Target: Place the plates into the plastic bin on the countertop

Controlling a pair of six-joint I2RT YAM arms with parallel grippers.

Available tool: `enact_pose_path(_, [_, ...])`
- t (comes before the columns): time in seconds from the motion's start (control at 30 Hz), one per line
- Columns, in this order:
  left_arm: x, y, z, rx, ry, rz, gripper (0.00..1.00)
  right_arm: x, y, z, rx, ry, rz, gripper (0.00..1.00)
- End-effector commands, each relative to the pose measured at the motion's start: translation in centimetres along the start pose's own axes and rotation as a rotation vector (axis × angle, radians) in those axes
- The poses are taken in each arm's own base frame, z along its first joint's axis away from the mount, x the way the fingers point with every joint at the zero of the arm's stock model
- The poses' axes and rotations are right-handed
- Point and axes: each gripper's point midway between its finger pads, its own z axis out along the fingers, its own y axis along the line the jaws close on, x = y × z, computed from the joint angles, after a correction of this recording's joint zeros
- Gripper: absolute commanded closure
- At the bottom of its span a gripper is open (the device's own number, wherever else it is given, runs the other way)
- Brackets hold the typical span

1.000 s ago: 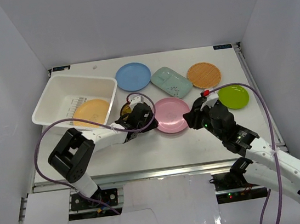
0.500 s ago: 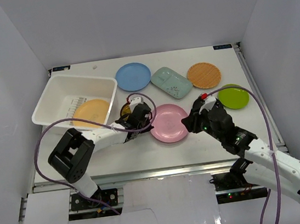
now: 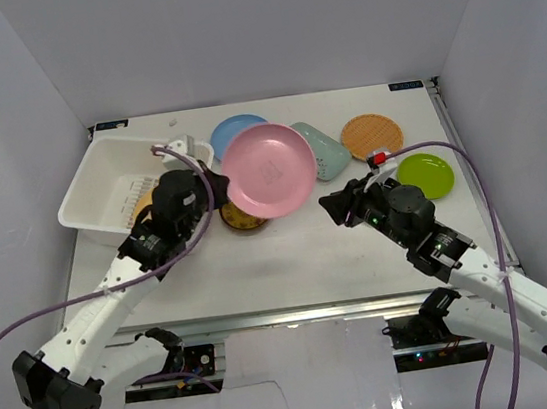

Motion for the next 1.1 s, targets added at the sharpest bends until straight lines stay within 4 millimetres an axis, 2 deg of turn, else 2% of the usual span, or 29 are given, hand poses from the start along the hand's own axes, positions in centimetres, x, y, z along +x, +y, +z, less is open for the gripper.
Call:
enact_pose_path(0.0, [-7.6, 7.9, -0.8, -0.233, -0.205, -0.059, 1.00, 1.9, -0.7, 0.6, 0.021, 0.073, -0.006, 0.56])
enact_pose_path(0.07, [-7.9, 11.4, 0.1, -0.298, -0.204, -0.111, 1.00, 2.2, -0.3, 1.2, -0.002, 0.087, -0.001, 0.56])
enact_pose_path(0.1, [-8.7, 15.4, 0.0, -0.376, -0.230, -0.180, 1.00, 3.0, -0.4, 1.7, -0.001, 0.115, 0.000, 0.56])
enact_pose_path(0.13, [-8.4, 16.2, 0.5, -0.355, -0.207, -0.211, 1.00, 3.2, -0.4, 2.0, -0.001, 0.122, 0.001, 0.56])
enact_pose_path(0.17, [-7.6, 18.2, 1.4, -0.382, -0.175, -0.247, 1.00, 3.4, -0.4, 2.5, 0.000, 0.132, 0.001, 0.56])
enact_pose_path(0.2, [-8.2, 21.6, 0.7, -0.443, -0.194, -0.323, 1.00, 3.6, -0.3, 2.8, -0.005, 0.143, 0.002, 0.55])
enact_pose_path(0.23, [-8.0, 23.7, 0.7, -0.458, -0.185, -0.369, 1.00, 4.0, -0.3, 3.2, -0.006, 0.155, 0.002, 0.55])
enact_pose_path(0.3, [-7.9, 24.9, 0.6, -0.456, -0.184, -0.409, 1.00, 4.6, -0.1, 3.4, -0.020, 0.174, 0.006, 0.55])
enact_pose_path(0.37, [-8.1, 26.3, 0.1, -0.505, -0.199, -0.413, 1.00, 5.6, -0.4, 3.8, -0.016, 0.197, 0.019, 0.55])
enact_pose_path(0.43, [-8.1, 27.3, -0.1, -0.559, -0.202, -0.391, 1.00, 5.9, -0.4, 4.3, -0.018, 0.193, 0.024, 0.55])
enact_pose_path(0.47, [-7.9, 28.1, -0.4, -0.605, -0.209, -0.385, 1.00, 6.8, -0.9, 4.9, -0.001, 0.217, 0.028, 0.53])
enact_pose_path(0.5, [-7.3, 28.7, -0.5, -0.638, -0.195, -0.383, 1.00, 6.8, -1.0, 5.4, 0.006, 0.219, 0.029, 0.46])
enact_pose_path(0.53, [-6.9, 29.3, -0.8, -0.669, -0.189, -0.378, 1.00, 7.0, -1.1, 5.9, 0.017, 0.227, 0.028, 0.43])
enact_pose_path(0.57, [-6.6, 29.8, -0.9, -0.696, -0.189, -0.375, 1.00, 8.4, -1.8, 6.9, 0.042, 0.269, 0.026, 0.39])
enact_pose_path(0.63, [-6.2, 31.0, -1.4, -0.756, -0.200, -0.362, 1.00, 8.0, -1.8, 8.7, 0.063, 0.257, 0.042, 0.32])
enact_pose_path(0.67, [-6.1, 31.4, -1.4, -0.777, -0.199, -0.357, 1.00, 9.6, -2.5, 9.7, 0.087, 0.299, 0.047, 0.30])
enact_pose_path(0.7, [-6.2, 31.5, -1.3, -0.779, -0.197, -0.349, 0.97, 9.9, -2.5, 10.5, 0.097, 0.305, 0.069, 0.29])
enact_pose_path(0.73, [-6.2, 31.6, -1.1, -0.778, -0.187, -0.345, 0.87, 9.1, -2.1, 11.7, 0.096, 0.288, 0.081, 0.27])
enact_pose_path(0.77, [-5.9, 31.8, -0.8, -0.785, -0.170, -0.345, 0.84, 10.2, -2.5, 12.8, 0.108, 0.309, 0.094, 0.26])
enact_pose_path(0.8, [-5.5, 32.0, -0.7, -0.788, -0.161, -0.350, 0.83, 10.4, -2.3, 13.6, 0.107, 0.312, 0.120, 0.25])
enact_pose_path(0.83, [-5.2, 32.0, -0.7, -0.788, -0.157, -0.357, 0.81, 9.6, -1.8, 14.6, 0.097, 0.292, 0.128, 0.24])
enact_pose_path(0.87, [-4.8, 32.2, -0.6, -0.791, -0.149, -0.361, 0.73, 10.5, -2.2, 15.5, 0.109, 0.304, 0.136, 0.24])
enact_pose_path(0.93, [-4.5, 32.0, -0.3, -0.776, -0.138, -0.366, 0.66, 10.7, -2.2, 16.6, 0.115, 0.297, 0.161, 0.25])
enact_pose_path(0.97, [-4.4, 31.9, -0.1, -0.769, -0.130, -0.366, 0.58, 11.2, -2.4, 17.6, 0.123, 0.305, 0.168, 0.25])
enact_pose_path(1.03, [-4.6, 31.8, 0.0, -0.758, -0.130, -0.366, 0.50, 11.6, -2.4, 18.6, 0.127, 0.307, 0.196, 0.27])
enact_pose_path(1.07, [-4.8, 31.6, 0.0, -0.752, -0.134, -0.364, 0.37, 12.1, -2.6, 19.4, 0.134, 0.312, 0.216, 0.28])
